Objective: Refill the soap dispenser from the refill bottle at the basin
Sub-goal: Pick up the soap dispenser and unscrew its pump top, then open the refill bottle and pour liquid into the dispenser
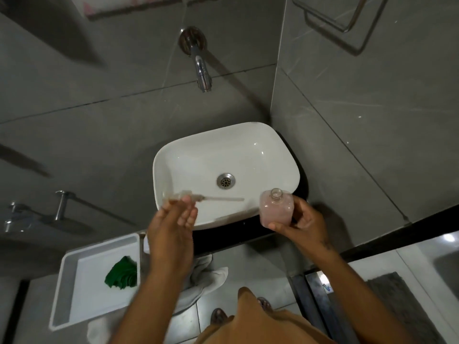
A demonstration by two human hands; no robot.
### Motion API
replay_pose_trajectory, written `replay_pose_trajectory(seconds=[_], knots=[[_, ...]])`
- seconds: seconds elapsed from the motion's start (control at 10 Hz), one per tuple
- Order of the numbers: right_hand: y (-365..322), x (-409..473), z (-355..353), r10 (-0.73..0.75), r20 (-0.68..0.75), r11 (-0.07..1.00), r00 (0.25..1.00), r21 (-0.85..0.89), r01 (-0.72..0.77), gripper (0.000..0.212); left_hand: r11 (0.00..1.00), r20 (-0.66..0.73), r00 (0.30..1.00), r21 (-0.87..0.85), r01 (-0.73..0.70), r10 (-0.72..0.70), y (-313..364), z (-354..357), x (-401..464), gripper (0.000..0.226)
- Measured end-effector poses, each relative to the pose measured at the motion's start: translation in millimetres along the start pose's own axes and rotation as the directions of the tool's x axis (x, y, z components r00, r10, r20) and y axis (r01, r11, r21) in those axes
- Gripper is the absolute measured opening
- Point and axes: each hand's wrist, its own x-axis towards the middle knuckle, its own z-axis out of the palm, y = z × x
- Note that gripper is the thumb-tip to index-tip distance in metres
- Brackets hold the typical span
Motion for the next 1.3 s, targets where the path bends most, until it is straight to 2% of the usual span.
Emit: replay_pose_trajectory(seconds=[0.1, 0.2, 0.3, 0.4, 0.5, 0.6, 0.7, 0.8, 0.9, 1.0, 1.2, 1.3], knots=[[4, -2, -8, 0.025, 0.001, 1.0, 1.0, -0.006, -0.025, 0.071, 0.977, -0.163, 0.964, -0.015, 0.213, -0.213, -55, -36, -18, 0.011], [9, -3, -15, 0.055, 0.006, 0.998, 0.998, 0.008, -0.055, 0.073, 0.923, -0.303, 0.879, -0.003, 0.385, -0.368, -100, -58, -16, 0.034], [10, -5, -20, 0.067, 0.007, 0.998, 0.998, 0.006, -0.067, 0.073, 0.87, -0.337, 0.812, -0.043, 0.492, -0.476, -127, -64, 3, 0.014], [10, -5, -23, 0.067, 0.023, 0.998, 0.998, -0.006, -0.066, 0.072, 0.835, -0.408, 0.754, -0.041, 0.549, -0.515, -142, -58, 24, 0.01], [8, -6, -26, 0.066, 0.033, 0.998, 0.997, -0.011, -0.065, 0.068, 0.86, -0.525, 0.717, -0.061, 0.506, -0.459, -156, -56, 42, 0.003], [6, -7, -30, 0.085, 0.054, 0.996, 0.995, -0.023, -0.083, 0.068, 0.806, -0.514, 0.621, -0.403, 0.433, -0.591, -160, -57, 51, 0.007], [8, -7, -34, 0.083, 0.066, 0.996, 0.994, -0.022, -0.082, 0.067, 0.73, -0.562, 0.489, -0.626, 0.275, -0.667, -156, -66, 59, 0.045], [13, -6, -36, 0.09, 0.07, 0.996, 0.993, -0.008, -0.09, 0.069, 0.26, -0.423, 0.474, -0.891, -0.372, -0.772, -162, -65, 57, 0.062], [16, -4, -36, 0.088, 0.071, 0.996, 0.994, -0.002, -0.089, 0.07, 0.797, -0.704, 0.388, -0.452, 0.4, -0.595, -160, -59, 56, 0.053], [19, -2, -37, 0.082, 0.079, 0.997, 0.994, -0.013, -0.081, 0.071, 0.796, -0.54, 0.595, -0.292, 0.53, -0.595, -163, -56, 51, 0.012], [23, -3, -39, 0.097, 0.071, 0.995, 0.993, -0.022, -0.095, 0.068, 0.851, -0.579, 0.664, -0.102, 0.515, -0.472, -162, -60, 44, 0.038], [32, -4, -45, 0.125, 0.044, 0.992, 0.991, -0.021, -0.125, 0.071, 0.869, -0.599, 0.729, 0.107, 0.484, -0.333, -159, -48, 28, 0.012]])
